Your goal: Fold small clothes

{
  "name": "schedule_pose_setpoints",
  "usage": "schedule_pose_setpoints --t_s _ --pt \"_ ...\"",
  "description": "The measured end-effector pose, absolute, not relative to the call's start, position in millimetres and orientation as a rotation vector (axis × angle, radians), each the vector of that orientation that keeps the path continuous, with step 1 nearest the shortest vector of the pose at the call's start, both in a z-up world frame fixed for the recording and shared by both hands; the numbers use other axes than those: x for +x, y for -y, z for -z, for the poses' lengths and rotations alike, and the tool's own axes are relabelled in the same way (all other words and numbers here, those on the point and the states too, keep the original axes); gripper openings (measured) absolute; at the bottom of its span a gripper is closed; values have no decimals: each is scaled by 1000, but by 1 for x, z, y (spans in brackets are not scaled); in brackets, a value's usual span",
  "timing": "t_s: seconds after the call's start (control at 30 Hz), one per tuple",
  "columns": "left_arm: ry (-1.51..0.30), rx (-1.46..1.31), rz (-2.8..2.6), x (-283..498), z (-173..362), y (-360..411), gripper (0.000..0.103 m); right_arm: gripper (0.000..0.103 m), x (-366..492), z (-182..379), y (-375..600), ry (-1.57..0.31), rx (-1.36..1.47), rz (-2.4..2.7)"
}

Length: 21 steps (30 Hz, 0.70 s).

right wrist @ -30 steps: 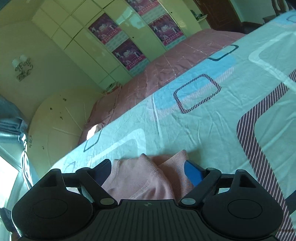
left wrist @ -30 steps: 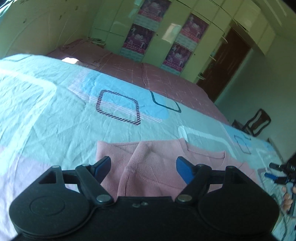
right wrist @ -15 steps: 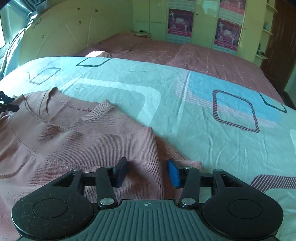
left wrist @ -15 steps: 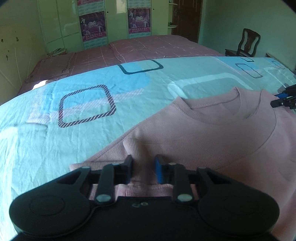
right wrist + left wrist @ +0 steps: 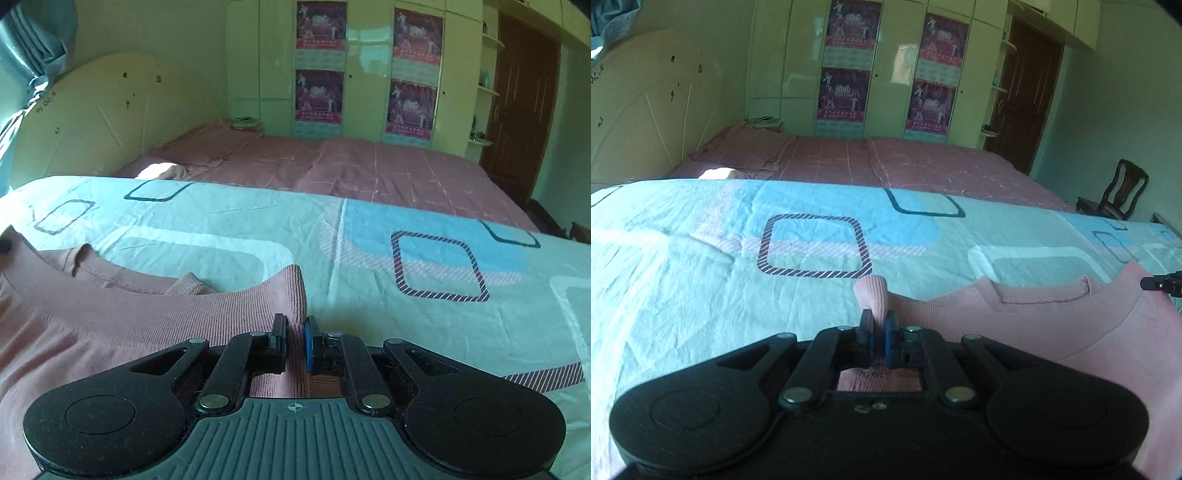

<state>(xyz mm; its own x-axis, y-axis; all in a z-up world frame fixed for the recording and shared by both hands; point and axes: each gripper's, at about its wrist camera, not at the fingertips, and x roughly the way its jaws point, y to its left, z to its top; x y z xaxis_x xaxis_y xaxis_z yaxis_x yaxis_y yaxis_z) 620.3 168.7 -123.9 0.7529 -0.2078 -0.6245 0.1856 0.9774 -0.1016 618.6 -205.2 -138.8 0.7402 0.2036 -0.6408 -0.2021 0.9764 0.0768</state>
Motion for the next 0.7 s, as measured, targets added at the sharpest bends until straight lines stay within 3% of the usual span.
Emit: schedule_pose_setpoints --t_s 0.33,0.4,0.43,0.47,0.5,0.57,0.6,0.63,0.7 --pt "-763 86 141 642 147 -156 3 9 627 160 208 -778 18 -150" --pt "-756 131 140 638 144 -150 8 9 628 155 207 -793 29 -138" --pt "-748 152 111 634 141 -148 23 26 627 150 206 -792 22 -119" --pt "-723 175 81 625 134 -145 31 43 621 144 202 -775 -13 -73" --pt "-674 184 83 612 126 -141 33 67 608 134 195 -716 -44 -65" --pt "-636 103 175 587 114 -132 37 67 588 122 180 -685 -7 -189" --pt "-646 85 232 579 113 -121 37 57 580 120 167 -683 -11 -244" --pt "-655 103 277 570 114 -107 36 34 575 120 151 -689 -25 -298" --pt "-699 146 386 560 122 -73 36 26 570 124 120 -717 -26 -390"
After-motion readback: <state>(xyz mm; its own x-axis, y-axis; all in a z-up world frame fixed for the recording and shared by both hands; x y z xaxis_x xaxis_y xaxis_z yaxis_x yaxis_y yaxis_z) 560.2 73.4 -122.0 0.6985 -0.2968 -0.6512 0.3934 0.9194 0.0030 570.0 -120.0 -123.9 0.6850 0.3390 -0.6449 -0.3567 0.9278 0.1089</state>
